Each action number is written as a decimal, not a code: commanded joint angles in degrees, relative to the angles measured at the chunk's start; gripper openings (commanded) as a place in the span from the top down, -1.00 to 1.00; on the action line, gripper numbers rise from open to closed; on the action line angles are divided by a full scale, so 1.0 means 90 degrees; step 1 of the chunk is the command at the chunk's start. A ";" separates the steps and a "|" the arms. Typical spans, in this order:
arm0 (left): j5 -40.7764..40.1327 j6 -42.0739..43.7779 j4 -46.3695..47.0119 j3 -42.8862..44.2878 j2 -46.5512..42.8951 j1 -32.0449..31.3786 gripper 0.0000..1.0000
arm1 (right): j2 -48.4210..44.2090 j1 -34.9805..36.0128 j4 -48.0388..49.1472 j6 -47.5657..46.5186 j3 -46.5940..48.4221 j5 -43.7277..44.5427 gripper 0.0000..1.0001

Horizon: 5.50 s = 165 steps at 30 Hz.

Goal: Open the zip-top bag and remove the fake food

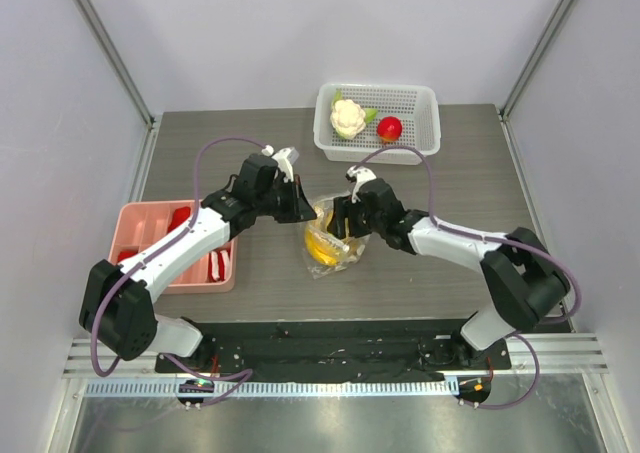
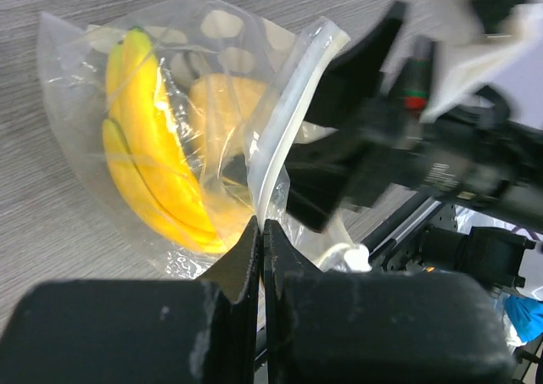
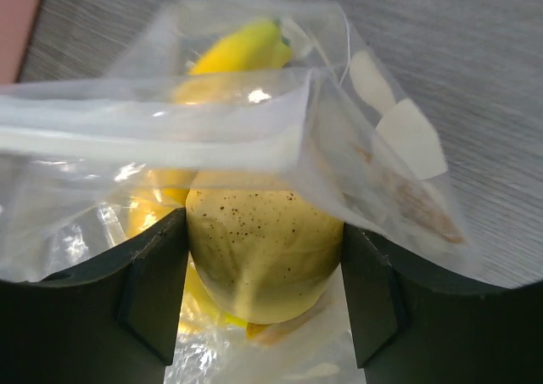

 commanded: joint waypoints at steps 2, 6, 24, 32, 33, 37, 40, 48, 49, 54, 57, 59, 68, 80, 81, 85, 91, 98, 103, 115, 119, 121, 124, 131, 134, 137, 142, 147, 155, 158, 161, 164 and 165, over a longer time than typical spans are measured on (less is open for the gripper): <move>0.0010 0.0115 0.0013 0.0183 -0.0230 0.0031 0.99 | -0.1339 0.0004 -0.0248 -0.0056 0.0296 0.0665 0.20; 0.0029 0.0115 0.0013 0.0183 -0.0240 0.0031 1.00 | -0.1956 -0.0006 -0.0287 0.0041 0.0169 0.0795 0.20; -0.0390 0.0222 0.0129 0.0066 -0.0931 0.0031 0.99 | -0.2250 -0.0250 -0.0923 0.1056 0.1030 -0.1030 0.20; -0.0968 0.0417 0.0199 -0.0052 -0.1715 0.0041 0.99 | -0.2825 -0.0104 -0.0824 0.1467 -0.0046 -0.1772 0.21; -0.0909 0.0427 0.0140 -0.0013 -0.1666 0.0050 0.99 | -0.2914 -0.0084 -0.0834 0.1496 -0.0007 -0.1802 0.21; -0.0606 0.0369 -0.0066 0.0193 -0.1335 0.0080 1.00 | -0.3198 -0.0074 -0.1604 0.1079 0.0878 -0.0527 0.18; -0.0479 0.0300 -0.0075 0.0202 -0.1256 0.0109 1.00 | -0.2983 -0.0220 -0.2162 0.0814 0.1727 0.0140 0.17; -0.0586 0.0427 -0.0037 0.0144 -0.1373 0.0129 0.99 | -0.1208 -0.1586 -0.1967 0.0453 0.3447 -0.0143 0.10; -0.0596 0.0427 0.0070 0.0125 -0.1431 0.0129 1.00 | -0.0761 -0.1636 -0.1957 0.0307 0.3634 0.0341 0.09; -0.0440 0.0359 -0.0600 0.1105 -0.1287 0.0119 1.00 | 0.0745 -0.2017 -0.1918 -0.0397 0.4921 0.1214 0.07; -0.0760 0.0602 -0.1169 0.1763 -0.1120 0.0129 0.99 | 0.1566 -0.2174 -0.1987 -0.0709 0.5479 0.1653 0.03; -0.0986 0.0700 -0.1266 0.1814 -0.1032 0.0129 0.99 | 0.2024 -0.2329 -0.2006 -0.0769 0.5676 0.1616 0.03; -0.0567 0.0544 -0.1218 0.1804 -0.0154 0.0129 0.99 | 0.3140 -0.2516 -0.2572 -0.1003 0.6692 0.1517 -0.79; 0.0010 0.0544 -0.0603 0.1052 -0.0113 0.0138 1.00 | 0.1083 -0.2156 -0.2526 -0.0057 0.4620 0.0025 -0.84; -0.0010 0.0544 -0.0583 0.1023 -0.0152 0.0138 0.99 | 0.0780 -0.2000 -0.2301 -0.0037 0.4293 -0.0015 -0.83; 0.0077 0.0321 -0.0388 0.0955 -0.0318 0.0177 0.99 | -0.0529 -0.0879 -0.2221 -0.0007 0.3140 0.0355 -0.72; 0.0419 -0.0285 0.0119 0.0994 -0.0445 0.0177 1.00 | -0.2014 -0.0309 -0.1891 0.0664 0.1782 0.0102 -0.15; 0.0625 -0.0745 0.0559 0.0984 -0.0601 0.0187 0.99 | -0.2437 -0.0075 -0.0025 0.1496 0.0647 -0.0484 0.54; 0.0576 -0.0676 0.0764 0.0799 -0.0767 0.0187 1.00 | -0.1831 0.0101 0.0298 0.1954 0.0853 -0.0680 0.73; 0.0615 -0.0667 0.0950 0.0564 -0.0738 0.0255 0.99 | -0.0796 0.0911 -0.0179 0.3098 0.1496 0.1262 0.98; 0.0615 -0.0618 0.0950 0.0496 -0.0845 0.0324 1.00 | -0.0609 0.0990 -0.0775 0.3176 0.1586 0.1614 0.98; 0.0596 -0.0598 0.0931 0.0447 -0.0904 0.0353 1.00 | -0.0707 0.0990 -0.0766 0.3177 0.1362 0.1712 0.98; 0.0517 -0.0540 0.0882 0.0417 -0.0972 0.0383 0.99 | -0.0756 0.0990 -0.0970 0.2934 0.1292 0.1752 0.95; 0.0527 -0.0559 0.0872 0.0417 -0.0953 0.0402 1.00 | -0.0639 0.0980 -0.1731 0.2386 0.1429 0.1459 0.82; 0.0517 -0.0559 0.0862 0.0417 -0.0914 0.0441 0.99 | -0.0727 0.0980 -0.2063 0.2162 0.1507 0.1400 0.74; 0.0547 -0.0579 0.0852 0.0446 -0.0836 0.0441 0.99 | -0.0698 0.0912 -0.2492 0.1956 0.1604 0.1304 0.69; 0.0586 -0.0695 0.0882 0.0437 -0.0719 0.0441 0.99 | -0.0873 0.0736 -0.2640 0.1761 0.1341 0.0844 0.61; 0.0810 -0.0861 0.1047 0.0388 -0.0543 0.0441 0.99 | -0.1127 0.0668 -0.2806 0.1585 0.1195 0.0668 0.40; 0.1181 -0.1223 0.1302 0.0330 -0.0055 0.0314 1.00 | -0.1099 0.0502 -0.3129 0.1175 0.0872 -0.0142 0.14; 0.1162 -0.1223 0.1311 0.0320 0.0004 0.0207 0.99 | -0.0952 0.0512 -0.3149 0.1077 0.0853 -0.0279 0.12; 0.1084 -0.1184 0.1311 0.0300 0.0004 0.0100 0.99 | -0.0971 0.0502 -0.3149 0.1116 0.0736 -0.0377 0.12; 0.1054 -0.1165 0.1311 0.0281 0.0023 0.0051 1.00 | -0.1184 0.0502 -0.3246 0.1106 0.0648 -0.0300 0.12; 0.1054 -0.1165 0.1311 0.0281 0.0052 0.0041 0.99 | -0.1263 0.0492 -0.3295 0.1058 0.0609 -0.0241 0.11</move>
